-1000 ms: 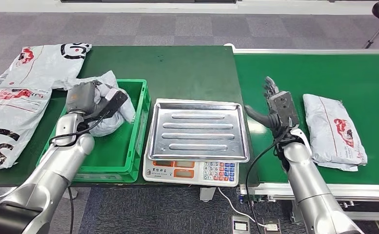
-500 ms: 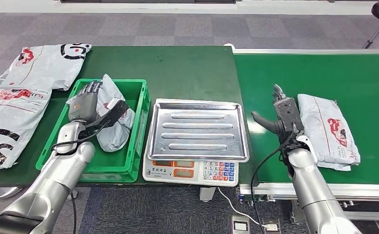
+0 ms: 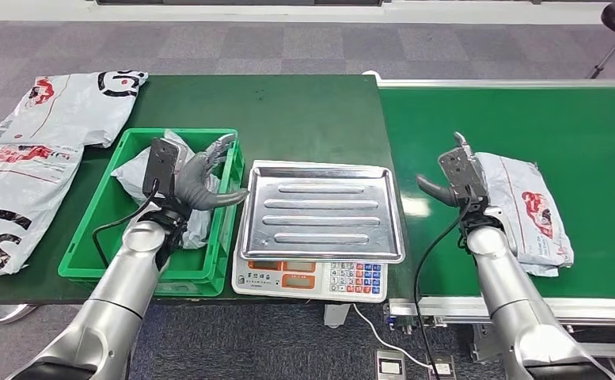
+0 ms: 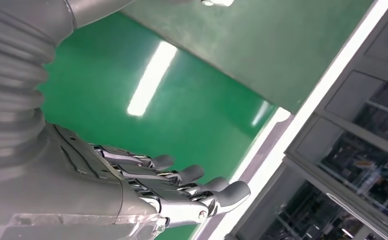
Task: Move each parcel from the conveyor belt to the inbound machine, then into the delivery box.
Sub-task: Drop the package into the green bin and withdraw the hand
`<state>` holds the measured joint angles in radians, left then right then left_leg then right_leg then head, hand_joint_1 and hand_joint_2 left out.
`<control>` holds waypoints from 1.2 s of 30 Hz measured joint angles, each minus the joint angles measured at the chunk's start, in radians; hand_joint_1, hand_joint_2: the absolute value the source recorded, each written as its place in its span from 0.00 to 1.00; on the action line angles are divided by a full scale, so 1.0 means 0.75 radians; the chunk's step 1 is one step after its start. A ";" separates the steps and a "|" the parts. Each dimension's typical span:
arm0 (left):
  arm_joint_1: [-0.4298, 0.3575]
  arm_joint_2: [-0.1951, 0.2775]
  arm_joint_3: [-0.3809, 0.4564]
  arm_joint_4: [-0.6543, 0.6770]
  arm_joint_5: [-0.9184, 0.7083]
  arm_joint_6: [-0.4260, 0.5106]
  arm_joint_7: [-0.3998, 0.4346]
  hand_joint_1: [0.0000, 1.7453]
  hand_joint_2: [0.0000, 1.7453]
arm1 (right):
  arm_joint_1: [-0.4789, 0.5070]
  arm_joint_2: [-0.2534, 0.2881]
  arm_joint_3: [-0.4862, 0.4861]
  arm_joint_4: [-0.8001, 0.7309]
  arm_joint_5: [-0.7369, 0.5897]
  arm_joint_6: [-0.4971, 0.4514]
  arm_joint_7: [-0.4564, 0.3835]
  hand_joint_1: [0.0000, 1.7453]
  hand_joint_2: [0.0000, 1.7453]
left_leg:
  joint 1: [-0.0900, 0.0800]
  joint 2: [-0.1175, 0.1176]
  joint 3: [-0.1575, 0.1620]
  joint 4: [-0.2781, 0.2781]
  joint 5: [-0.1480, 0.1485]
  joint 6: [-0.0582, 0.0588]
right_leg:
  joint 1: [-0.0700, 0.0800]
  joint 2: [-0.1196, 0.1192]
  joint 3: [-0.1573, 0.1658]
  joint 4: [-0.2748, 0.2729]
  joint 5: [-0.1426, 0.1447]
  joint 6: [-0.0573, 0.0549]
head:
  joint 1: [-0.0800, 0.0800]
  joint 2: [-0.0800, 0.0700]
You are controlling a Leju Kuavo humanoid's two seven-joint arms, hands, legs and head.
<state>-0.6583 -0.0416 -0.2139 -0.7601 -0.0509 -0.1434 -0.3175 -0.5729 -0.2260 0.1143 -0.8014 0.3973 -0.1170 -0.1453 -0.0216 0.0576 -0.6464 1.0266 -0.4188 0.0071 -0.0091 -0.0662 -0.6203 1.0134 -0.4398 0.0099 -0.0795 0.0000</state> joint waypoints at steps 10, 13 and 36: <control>0.010 -0.008 0.005 -0.023 -0.013 0.024 -0.001 0.00 1.00 | -0.021 0.000 -0.021 0.069 0.003 -0.001 -0.002 0.00 1.00 | 0.002 -0.002 0.000 0.000 0.001 -0.001 | 0.002 -0.002 0.000 0.000 -0.001 -0.001 | 0.000 0.000; 0.011 -0.008 0.005 -0.025 -0.013 0.024 -0.001 0.00 1.00 | -0.023 0.000 -0.021 0.077 0.003 -0.001 -0.002 0.00 1.00 | 0.002 -0.002 0.000 0.000 0.001 -0.001 | 0.002 -0.002 0.000 0.000 -0.001 -0.001 | 0.000 0.000; 0.055 -0.175 -0.064 -0.065 0.177 -0.001 -0.016 0.00 1.00 | 0.066 -0.211 -0.103 0.397 0.472 -0.332 0.434 0.00 1.00 | -0.001 -0.003 0.000 0.000 -0.002 0.003 | -0.001 -0.003 0.000 -0.001 -0.002 0.001 | 0.000 0.000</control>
<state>-0.6171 -0.1728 -0.2621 -0.8088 0.0818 -0.1445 -0.3291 -0.5234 -0.3841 0.0374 -0.5036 0.7511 -0.3661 0.1806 -0.0225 0.0553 -0.6467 1.0267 -0.4206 0.0096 -0.0098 -0.0686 -0.6200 1.0124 -0.4412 0.0109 -0.0794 -0.0001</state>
